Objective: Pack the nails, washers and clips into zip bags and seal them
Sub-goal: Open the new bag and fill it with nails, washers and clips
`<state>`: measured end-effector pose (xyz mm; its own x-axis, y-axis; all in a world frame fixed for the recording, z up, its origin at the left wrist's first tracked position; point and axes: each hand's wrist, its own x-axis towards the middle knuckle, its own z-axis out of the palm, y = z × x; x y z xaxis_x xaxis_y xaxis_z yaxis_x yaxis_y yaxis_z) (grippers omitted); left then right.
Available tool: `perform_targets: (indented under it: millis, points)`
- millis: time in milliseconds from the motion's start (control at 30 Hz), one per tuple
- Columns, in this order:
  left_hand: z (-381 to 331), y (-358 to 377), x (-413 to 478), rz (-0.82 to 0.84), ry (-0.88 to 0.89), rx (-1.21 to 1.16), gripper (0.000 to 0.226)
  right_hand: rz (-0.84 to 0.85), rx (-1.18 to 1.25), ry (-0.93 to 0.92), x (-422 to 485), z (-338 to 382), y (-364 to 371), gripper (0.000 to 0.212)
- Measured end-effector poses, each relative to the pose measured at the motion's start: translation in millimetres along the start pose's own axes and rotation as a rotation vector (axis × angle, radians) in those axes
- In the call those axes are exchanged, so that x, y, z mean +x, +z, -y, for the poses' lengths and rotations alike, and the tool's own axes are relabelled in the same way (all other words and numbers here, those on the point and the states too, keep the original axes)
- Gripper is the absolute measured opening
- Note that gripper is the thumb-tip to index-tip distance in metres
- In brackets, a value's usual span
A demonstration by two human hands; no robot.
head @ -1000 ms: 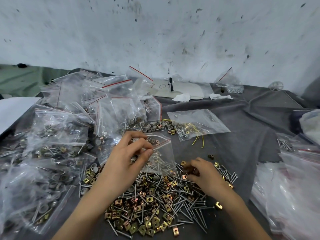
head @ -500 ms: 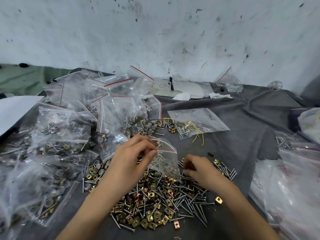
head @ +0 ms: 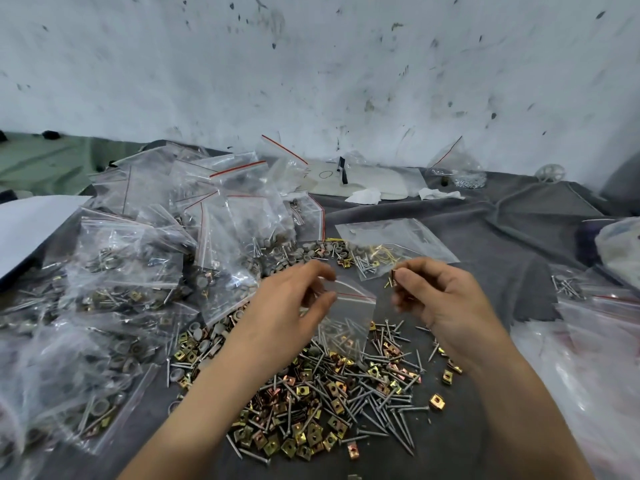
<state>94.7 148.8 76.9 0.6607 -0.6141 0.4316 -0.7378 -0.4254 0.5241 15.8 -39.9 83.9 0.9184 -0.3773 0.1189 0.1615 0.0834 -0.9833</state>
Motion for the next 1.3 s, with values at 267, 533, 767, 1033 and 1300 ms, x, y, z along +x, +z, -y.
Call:
perform_targets:
  millis: [267, 533, 767, 1033, 1300]
  points:
    - [-19.1, 0.6, 2.3, -0.013, 0.165, -0.114, 0.025, 0.062, -0.138, -0.065, -14.0, 15.3, 24.0, 0.009]
    - [-25.3, 6.5, -3.2, -0.033, 0.071, -0.282, 0.026, 0.058, -0.163, -0.033, -18.9, 10.2, 20.9, 0.004]
    - [-24.0, 8.3, -4.4, -0.018, -0.083, -0.464, 0.011, 0.244, -0.164, -0.024, -26.8, 14.8, 11.8, 0.03]
    - [-15.1, 1.3, -4.6, 0.125, -0.098, -0.634, 0.012, 0.271, -0.219, -0.037, -27.1, 12.4, 13.3, 0.032]
    - [-13.8, -4.0, -7.2, 0.138, 0.001, -0.497, 0.014, 0.27, -0.235, -0.042, -31.1, 12.9, 14.5, 0.026]
